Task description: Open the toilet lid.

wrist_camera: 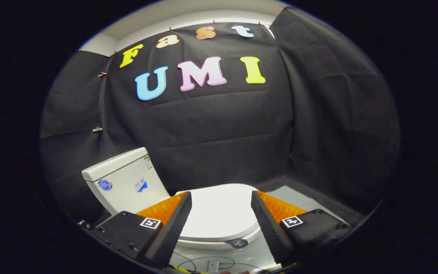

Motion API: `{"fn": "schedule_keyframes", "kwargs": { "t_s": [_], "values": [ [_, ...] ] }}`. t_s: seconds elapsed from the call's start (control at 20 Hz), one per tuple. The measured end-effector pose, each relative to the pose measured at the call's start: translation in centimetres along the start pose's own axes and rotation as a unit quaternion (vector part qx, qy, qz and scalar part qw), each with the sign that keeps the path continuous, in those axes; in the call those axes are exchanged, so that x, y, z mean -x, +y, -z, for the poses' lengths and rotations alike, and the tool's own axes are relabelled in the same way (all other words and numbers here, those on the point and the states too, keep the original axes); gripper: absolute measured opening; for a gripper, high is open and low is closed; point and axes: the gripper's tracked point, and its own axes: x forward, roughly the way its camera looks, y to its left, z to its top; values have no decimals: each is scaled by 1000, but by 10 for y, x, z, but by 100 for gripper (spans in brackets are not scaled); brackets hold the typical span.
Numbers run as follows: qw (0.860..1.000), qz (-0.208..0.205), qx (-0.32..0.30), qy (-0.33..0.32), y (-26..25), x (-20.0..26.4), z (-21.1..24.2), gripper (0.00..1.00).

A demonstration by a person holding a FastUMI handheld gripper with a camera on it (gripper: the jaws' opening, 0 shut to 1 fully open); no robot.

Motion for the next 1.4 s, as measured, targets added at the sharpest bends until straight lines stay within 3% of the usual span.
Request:
{"fn": "schedule_keyframes", "kwargs": {
  "t_s": [0.2,0.45,0.75,1.05,1.4],
  "values": [
    [996,-8,-67,65,-15,-8,48,99],
    [978,-9,-165,127,-30,-12,92,99],
    [945,8,-272,180,-67,-22,140,99],
    [901,-19,-363,235,-76,-38,172,99],
    [878,-28,-392,274,-85,-59,199,99]
  ]
}}
